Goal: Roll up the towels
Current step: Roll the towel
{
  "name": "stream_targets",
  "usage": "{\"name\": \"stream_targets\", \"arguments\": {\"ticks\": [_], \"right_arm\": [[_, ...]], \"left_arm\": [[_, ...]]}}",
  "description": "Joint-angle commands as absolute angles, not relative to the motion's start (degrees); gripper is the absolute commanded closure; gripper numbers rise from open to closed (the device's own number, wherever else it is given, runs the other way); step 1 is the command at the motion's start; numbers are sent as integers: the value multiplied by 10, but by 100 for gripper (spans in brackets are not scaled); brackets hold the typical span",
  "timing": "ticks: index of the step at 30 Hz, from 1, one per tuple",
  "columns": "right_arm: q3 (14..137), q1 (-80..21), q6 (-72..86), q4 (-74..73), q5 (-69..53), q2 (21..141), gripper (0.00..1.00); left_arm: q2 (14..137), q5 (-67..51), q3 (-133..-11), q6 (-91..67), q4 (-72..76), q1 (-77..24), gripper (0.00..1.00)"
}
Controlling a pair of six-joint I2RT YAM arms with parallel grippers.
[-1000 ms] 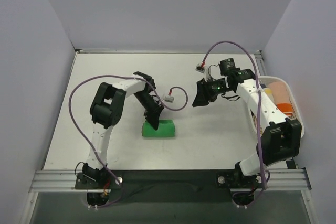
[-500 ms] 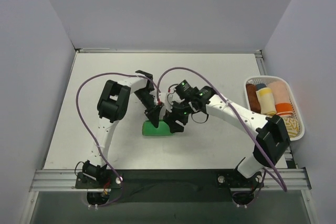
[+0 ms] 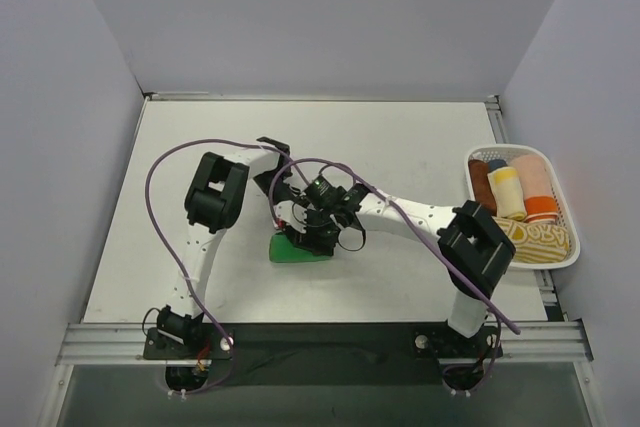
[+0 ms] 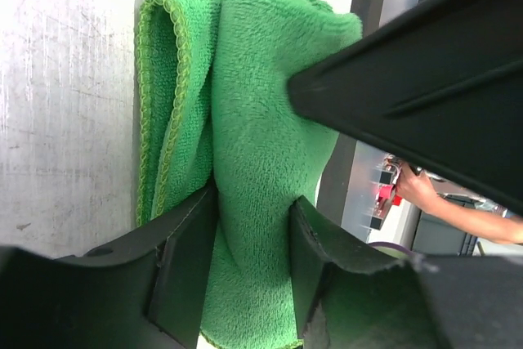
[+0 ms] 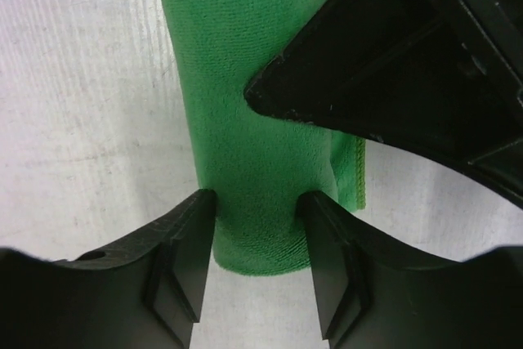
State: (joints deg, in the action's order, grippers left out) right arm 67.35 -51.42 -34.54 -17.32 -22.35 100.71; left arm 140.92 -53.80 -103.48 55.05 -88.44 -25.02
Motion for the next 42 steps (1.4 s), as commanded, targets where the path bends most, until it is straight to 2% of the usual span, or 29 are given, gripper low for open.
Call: {"name": "stream_targets", "arguments": {"ticks": [1,5,8,9,15,17,20,23,27,28,31,37,42], "right_arm": [[657,-517,-345,-170,-241,1042,56],[670,-504,-335,-202,-287,1066,64],[689,-488,-320,-235,-333,1085,66],[694,-483,-314,-242,-345,1098,66],[740,-440,-273,-284,-430,1147,66],[751,-421,-265,-294,-456,1158,66],[769,-401,-258,-308,-476,1177,66],[787,-391,-261,-326,-490,1195,66],[810,-389,-271,-350,-502,1221,65],[819,-389,-271,-352,-507,1224,64],[833,-388,-269,-366,-520,1241,64],[873,-372,-257,-388,-541,1276,64],[906,-366,-260,-408,-555,1299,64]], "left_arm": [[1445,-447,-1019,600,-867,-239,51],[1436,-463,-1017,588,-867,-215,43],[1410,-508,-1009,567,-854,-172,39],[1400,-523,-1006,558,-846,-157,34],[1329,-615,-963,487,-785,-29,26],[1296,-636,-937,473,-771,-3,18],[1222,-652,-875,461,-729,44,16],[1111,-614,-792,461,-660,50,16],[944,-547,-662,463,-534,35,16],[880,-532,-638,474,-509,15,16],[789,-461,-557,512,-423,-60,17],[731,-389,-498,507,-297,-195,16],[744,-338,-477,545,-234,-292,17]]}}
